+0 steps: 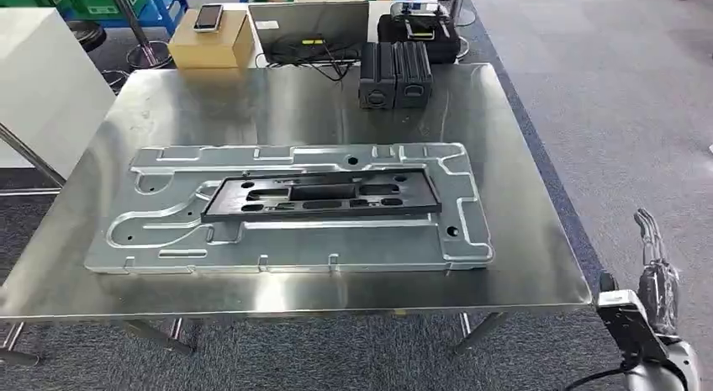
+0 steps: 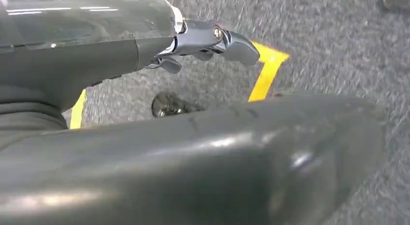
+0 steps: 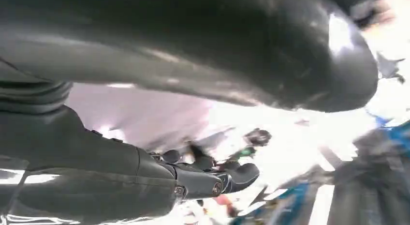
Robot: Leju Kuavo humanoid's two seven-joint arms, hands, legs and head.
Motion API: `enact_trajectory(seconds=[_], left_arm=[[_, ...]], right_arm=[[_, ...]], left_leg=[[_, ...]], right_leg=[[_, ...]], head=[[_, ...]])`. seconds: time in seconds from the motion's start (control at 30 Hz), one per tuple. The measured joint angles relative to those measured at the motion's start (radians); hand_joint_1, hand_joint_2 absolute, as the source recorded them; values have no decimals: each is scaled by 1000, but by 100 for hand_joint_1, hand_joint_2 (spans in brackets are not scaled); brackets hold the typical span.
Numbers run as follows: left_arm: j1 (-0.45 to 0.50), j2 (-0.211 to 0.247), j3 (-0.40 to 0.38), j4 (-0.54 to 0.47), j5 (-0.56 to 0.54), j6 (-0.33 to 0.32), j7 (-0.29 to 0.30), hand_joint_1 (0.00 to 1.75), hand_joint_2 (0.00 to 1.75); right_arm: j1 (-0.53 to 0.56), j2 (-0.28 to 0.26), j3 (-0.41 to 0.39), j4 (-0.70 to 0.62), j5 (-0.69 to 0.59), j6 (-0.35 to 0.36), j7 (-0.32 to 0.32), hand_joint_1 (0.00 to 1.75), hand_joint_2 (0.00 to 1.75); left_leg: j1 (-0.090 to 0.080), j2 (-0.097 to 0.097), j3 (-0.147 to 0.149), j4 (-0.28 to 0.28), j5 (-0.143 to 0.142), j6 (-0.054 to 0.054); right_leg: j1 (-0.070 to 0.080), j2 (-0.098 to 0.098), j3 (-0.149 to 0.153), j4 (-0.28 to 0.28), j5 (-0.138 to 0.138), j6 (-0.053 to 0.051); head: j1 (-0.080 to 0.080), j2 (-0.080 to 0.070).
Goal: Take the parts from the cabinet and place them on the table.
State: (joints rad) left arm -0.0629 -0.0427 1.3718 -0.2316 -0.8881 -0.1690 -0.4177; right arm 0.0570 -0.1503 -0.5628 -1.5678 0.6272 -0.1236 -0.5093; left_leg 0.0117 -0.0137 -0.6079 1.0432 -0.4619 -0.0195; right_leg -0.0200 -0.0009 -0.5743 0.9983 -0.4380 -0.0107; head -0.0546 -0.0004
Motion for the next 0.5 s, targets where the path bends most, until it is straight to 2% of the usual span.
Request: enact_trajectory(seconds=[0.03, 0.07, 0.1, 0.13, 0.17, 0.2, 0.27, 0.3, 0.33, 0.37, 0.43, 0.47, 0.5], left_arm=[[0, -2, 0, 0, 0, 2, 2, 0, 0], [0, -3, 0, 0, 0, 5, 5, 0, 0], [-1, -3, 0, 0, 0, 7, 6, 0, 0], [-1, -3, 0, 0, 0, 8, 8, 0, 0], [0, -3, 0, 0, 0, 10, 10, 0, 0], [-1, -3, 0, 0, 0, 10, 11, 0, 0], [-4, -3, 0, 0, 0, 11, 11, 0, 0], [-10, -2, 0, 0, 0, 11, 11, 0, 0], [-14, -3, 0, -1, 0, 12, 11, 0, 0], [-14, -5, 0, -1, -2, 12, 11, 0, 0], [-13, -5, 0, -1, -2, 12, 11, 0, 0], [-12, -6, 1, -1, -2, 11, 11, 0, 0], [-15, -9, 1, -1, -2, 10, 11, 0, 0]], right_arm=[[4, 2, -25, 10, 5, 0, 0, 0, 0], [10, 4, -52, 20, 15, -1, -7, 0, 0], [15, 7, -75, 26, 23, -2, -17, 0, 0], [18, 11, -95, 31, 31, -5, -20, 0, 0], [21, 16, -115, 34, 42, -11, -24, 0, 0], [23, 21, -131, 35, 57, -18, -27, 0, 0], [23, 27, -155, 33, 92, -40, -27, 0, 0], [23, 32, -167, 29, 107, -52, -27, 0, 0], [24, 35, -175, 28, 113, -59, -27, 0, 0], [23, 38, -181, 25, 119, -63, -27, 0, 0], [24, 44, -189, 22, 131, -72, -27, 0, 0], [24, 45, -195, 18, 138, -80, -26, 0, 0], [26, 48, -202, 16, 148, -89, -24, 0, 0]], left_leg=[[1, 2, -24, 65, -59, -1], [1, 4, -48, 143, -112, -3], [1, 5, -69, 219, -155, -5], [1, 6, -76, 272, -179, -5], [0, 6, -56, 270, -178, -2], [-1, 6, -8, 213, -157, 3], [-7, 6, 128, 20, -105, 22], [-13, 7, 190, -74, -106, 35], [-16, 9, 179, -75, -93, 38], [-20, 8, 175, -74, -85, 40], [-28, 8, 171, -73, -69, 51], [-21, 10, 164, -85, -46, 56], [-18, 17, 150, -89, -29, 60]], right_leg=[[1, -1, -10, 0, 6, -6], [3, -2, -20, 0, 14, -8], [7, -4, -31, 1, 22, -9], [10, -5, -44, 3, 31, -10], [14, -5, -57, 3, 41, -10], [17, -4, -68, 3, 50, -10], [23, -1, -87, 3, 70, -10], [22, -2, -91, 6, 80, -8], [27, -3, -92, 2, 89, 1], [20, -3, -93, 2, 98, 8], [12, -2, -90, -9, 117, 20], [15, 0, -96, -12, 125, 27], [9, 3, -107, 7, 78, 31]], head=[[0, 0], [0, 0], [0, 0], [0, 0], [0, 0], [0, 0], [0, 0], [0, 0], [1, 0], [0, 0], [0, 0], [0, 0], [0, 0]])
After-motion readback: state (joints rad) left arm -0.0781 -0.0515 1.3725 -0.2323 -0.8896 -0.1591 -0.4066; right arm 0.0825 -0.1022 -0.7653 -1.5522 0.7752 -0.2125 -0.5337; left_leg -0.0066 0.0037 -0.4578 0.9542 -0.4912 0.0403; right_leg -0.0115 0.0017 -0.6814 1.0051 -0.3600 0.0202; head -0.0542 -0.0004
